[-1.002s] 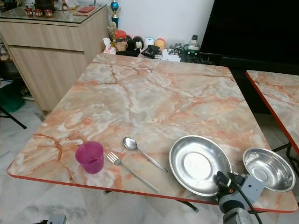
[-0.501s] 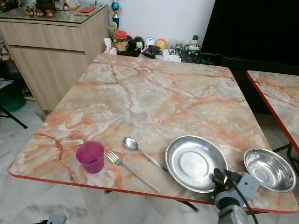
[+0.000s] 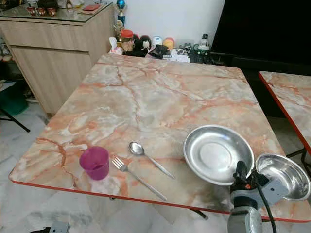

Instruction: Setting the table

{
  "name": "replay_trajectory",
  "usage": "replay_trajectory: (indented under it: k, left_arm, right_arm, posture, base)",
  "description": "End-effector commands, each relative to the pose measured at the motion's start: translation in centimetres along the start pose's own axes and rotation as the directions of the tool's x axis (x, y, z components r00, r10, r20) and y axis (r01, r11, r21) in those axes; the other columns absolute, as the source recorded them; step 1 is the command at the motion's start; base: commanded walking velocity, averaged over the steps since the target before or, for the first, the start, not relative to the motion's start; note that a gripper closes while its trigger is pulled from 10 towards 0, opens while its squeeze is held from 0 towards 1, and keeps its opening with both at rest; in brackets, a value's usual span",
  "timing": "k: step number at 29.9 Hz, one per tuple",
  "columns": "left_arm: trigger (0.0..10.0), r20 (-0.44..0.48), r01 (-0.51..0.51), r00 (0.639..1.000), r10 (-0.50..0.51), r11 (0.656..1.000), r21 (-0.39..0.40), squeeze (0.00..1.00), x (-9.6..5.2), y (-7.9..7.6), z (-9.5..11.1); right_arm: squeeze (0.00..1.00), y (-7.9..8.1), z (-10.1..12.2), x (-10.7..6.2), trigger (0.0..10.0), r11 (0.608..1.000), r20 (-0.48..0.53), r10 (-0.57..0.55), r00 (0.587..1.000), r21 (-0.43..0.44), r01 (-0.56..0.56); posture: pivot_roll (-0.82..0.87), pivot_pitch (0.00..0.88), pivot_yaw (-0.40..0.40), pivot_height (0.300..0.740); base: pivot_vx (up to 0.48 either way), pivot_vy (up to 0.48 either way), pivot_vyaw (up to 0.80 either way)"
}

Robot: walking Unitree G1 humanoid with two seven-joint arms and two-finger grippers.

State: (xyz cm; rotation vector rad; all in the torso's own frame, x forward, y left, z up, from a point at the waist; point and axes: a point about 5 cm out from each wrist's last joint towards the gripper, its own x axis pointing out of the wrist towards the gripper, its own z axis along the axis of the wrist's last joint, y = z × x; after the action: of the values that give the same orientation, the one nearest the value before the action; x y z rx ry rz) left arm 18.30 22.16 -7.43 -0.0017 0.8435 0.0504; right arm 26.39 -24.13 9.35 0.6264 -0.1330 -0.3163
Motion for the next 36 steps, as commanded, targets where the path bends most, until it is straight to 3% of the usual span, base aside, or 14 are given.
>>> replay_trajectory:
  k: [1,7,10,20,36]
  left_arm:
    - [10.0,-0.027,-0.007,1.0,0.007,1.0,0.018,0.0,-0.2,0.1,-0.7]
    - [10.0,-0.027,-0.047,0.999,0.047,0.999,0.021,0.0,-0.3,0.8,-0.9]
    - [10.0,-0.027,-0.069,0.997,0.069,0.997,0.025,0.0,-0.4,1.2,-0.8]
    - [10.0,-0.024,-0.105,0.994,0.106,0.994,0.039,0.0,-0.6,2.2,-0.8]
    - [10.0,-0.028,-0.071,0.997,0.073,0.996,0.056,0.0,-0.4,1.2,-0.8]
  right_arm:
    - [0.0,0.9,1.0,0.3,10.0,0.999,0.056,0.034,0.998,0.019,-0.035]
    - [0.0,3.4,3.1,1.3,10.0,0.991,0.147,0.1,0.984,0.074,-0.112]
    - [0.0,3.7,3.3,1.5,10.0,0.99,0.156,0.11,0.982,0.068,-0.122]
    - [0.0,3.6,3.9,1.6,10.0,0.991,0.165,0.103,0.981,0.061,-0.115]
    - [0.0,3.4,3.7,1.7,10.0,0.993,0.151,0.098,0.984,0.052,-0.107]
  posture:
    - [0.02,0.071,-0.052,0.74]
    - [0.01,0.062,-0.053,0.74]
    - [0.02,0.059,-0.056,0.74]
    - [0.02,0.053,-0.055,0.74]
    - [0.01,0.026,-0.056,0.74]
  base:
    - [0.0,0.0,0.0]
    - [0.0,0.0,0.0]
    - [0.0,0.0,0.0]
    - [0.0,-0.115,0.0]
    - [0.0,-0.402,0.0]
